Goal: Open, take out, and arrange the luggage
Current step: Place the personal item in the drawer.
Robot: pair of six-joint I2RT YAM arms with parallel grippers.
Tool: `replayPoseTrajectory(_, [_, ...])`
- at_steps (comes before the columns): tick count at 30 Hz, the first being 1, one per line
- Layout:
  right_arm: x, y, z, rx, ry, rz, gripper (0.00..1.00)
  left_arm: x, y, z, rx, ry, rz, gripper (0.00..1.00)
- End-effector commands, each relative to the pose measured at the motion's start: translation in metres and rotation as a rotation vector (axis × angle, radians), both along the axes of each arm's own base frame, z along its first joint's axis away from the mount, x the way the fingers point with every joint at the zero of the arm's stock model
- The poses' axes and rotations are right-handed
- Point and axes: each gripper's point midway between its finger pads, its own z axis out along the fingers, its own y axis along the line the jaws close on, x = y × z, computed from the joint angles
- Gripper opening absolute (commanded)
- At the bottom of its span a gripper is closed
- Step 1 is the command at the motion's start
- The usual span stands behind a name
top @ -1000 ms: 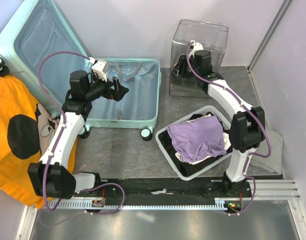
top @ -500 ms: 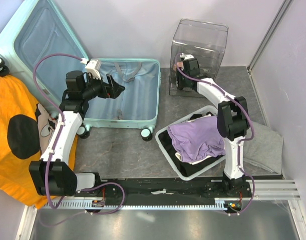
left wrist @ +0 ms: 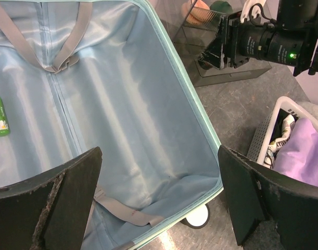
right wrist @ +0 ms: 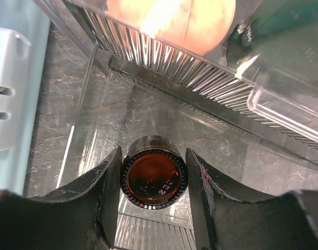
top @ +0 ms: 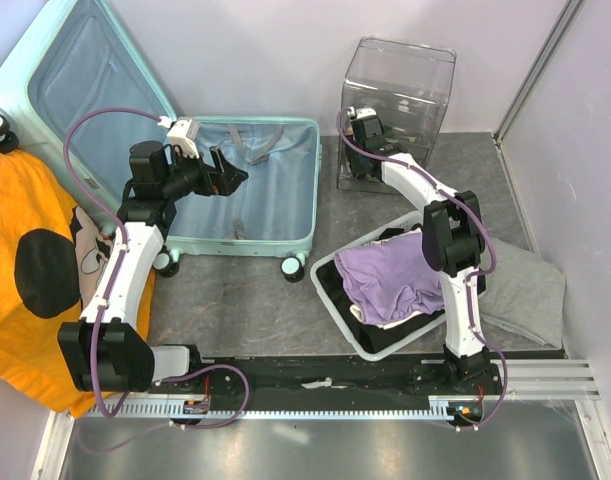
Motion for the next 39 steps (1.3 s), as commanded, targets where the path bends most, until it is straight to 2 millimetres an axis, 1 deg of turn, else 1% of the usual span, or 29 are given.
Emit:
replayPoseTrajectory(1, [0.01, -0.007, 0.007, -0.023, -0.019, -0.029, 0.11, 0.003, 0.002, 0.012, -0.024, -0.035, 0.015, 0.99])
replayPoseTrajectory(2, [0.01, -0.006, 0.007, -0.019, -0.02, -0.028, 0.12, 0.003, 0.002, 0.012, -0.024, -0.035, 0.015, 0.99])
replayPoseTrajectory(6, [0.011, -0.005, 0.008, -0.014, -0.019, -0.027, 0.29, 0.003, 0.002, 0.012, -0.019, -0.037, 0.012, 0.99])
replayPoseTrajectory(8, [0.011, -0.005, 0.01, -0.015, -0.022, -0.029, 0.34, 0.002, 0.001, 0.013, -0.019, -0.044, 0.004, 0.99])
replayPoseTrajectory(9, [0.011, -0.006, 0.009, -0.016, -0.021, -0.032, 0.39, 0.001, 0.001, 0.013, -0.019, -0.043, -0.001, 0.99])
replayPoseTrajectory(16, [0.011, -0.005, 0.018, -0.006, -0.031, -0.027, 0.61, 0.001, 0.001, 0.013, -0.019, -0.045, -0.004, 0.99])
replayPoseTrajectory(19, [0.011, -0.004, 0.019, 0.001, -0.032, -0.024, 0.68, 0.001, 0.0, 0.013, -0.02, -0.044, -0.005, 0.99])
replayPoseTrajectory(21, [0.01, -0.004, 0.02, 0.003, -0.032, -0.025, 0.7, 0.001, 0.0, 0.012, -0.02, -0.043, -0.005, 0.99])
replayPoseTrajectory(23, [0.009, -0.003, 0.02, 0.014, -0.034, -0.029, 0.69, 0.002, 0.002, 0.012, -0.017, -0.044, 0.002, 0.99])
replayPoseTrajectory(24, [0.007, -0.002, 0.032, 0.03, -0.051, -0.026, 0.69, 0.002, 0.002, 0.011, -0.011, -0.046, 0.003, 0.99])
replayPoseTrajectory(25, [0.007, -0.002, 0.037, 0.043, -0.062, -0.024, 0.69, 0.004, 0.005, 0.008, -0.001, -0.044, 0.021, 0.99])
replayPoseTrajectory(26, [0.004, 0.003, 0.041, 0.063, -0.071, -0.003, 0.69, 0.005, 0.007, 0.007, 0.01, -0.046, 0.034, 0.99])
replayPoseTrajectory(27, [0.002, 0.005, 0.062, 0.087, -0.105, 0.009, 0.69, 0.007, 0.01, 0.005, 0.027, -0.051, 0.044, 0.99])
replayPoseTrajectory(28, [-0.001, 0.006, 0.072, 0.108, -0.126, 0.018, 0.7, 0.01, 0.016, 0.001, 0.045, -0.043, 0.077, 0.98])
replayPoseTrajectory(29, [-0.004, 0.01, 0.076, 0.132, -0.147, 0.034, 0.69, 0.011, 0.02, -0.001, 0.058, -0.04, 0.095, 0.96])
replayPoseTrajectory(30, [-0.012, 0.015, 0.107, 0.178, -0.2, 0.071, 0.7, 0.014, 0.024, -0.006, 0.075, -0.03, 0.113, 0.94])
replayPoseTrajectory(31, [-0.017, 0.019, 0.119, 0.206, -0.228, 0.095, 0.7, 0.018, 0.032, -0.006, 0.1, -0.027, 0.165, 0.91])
replayPoseTrajectory(32, [-0.022, 0.022, 0.123, 0.232, -0.252, 0.117, 0.7, 0.019, 0.036, -0.011, 0.12, -0.008, 0.188, 0.88])
replayPoseTrajectory(33, [-0.034, 0.027, 0.154, 0.275, -0.309, 0.157, 0.7, 0.021, 0.037, -0.012, 0.147, -0.007, 0.196, 0.85])
replayPoseTrajectory(34, [-0.04, 0.027, 0.165, 0.294, -0.335, 0.169, 0.7, 0.028, 0.046, -0.012, 0.181, -0.003, 0.253, 0.84])
replayPoseTrajectory(35, [-0.046, 0.027, 0.164, 0.309, -0.354, 0.178, 0.7, 0.03, 0.048, -0.016, 0.203, 0.015, 0.273, 0.83])
replayPoseTrajectory(36, [-0.057, 0.025, 0.186, 0.343, -0.4, 0.182, 0.7, 0.033, 0.048, -0.019, 0.225, 0.028, 0.282, 0.83])
replayPoseTrajectory(37, [-0.064, 0.028, 0.193, 0.369, -0.415, 0.205, 0.7, 0.045, 0.052, -0.026, 0.246, 0.054, 0.307, 0.82])
replayPoseTrajectory(38, [-0.07, 0.029, 0.19, 0.39, -0.427, 0.213, 0.69, 0.05, 0.053, -0.031, 0.251, 0.076, 0.31, 0.82])
replayPoseTrajectory(39, [-0.08, 0.028, 0.207, 0.425, -0.458, 0.218, 0.69, 0.054, 0.056, -0.043, 0.27, 0.126, 0.318, 0.82])
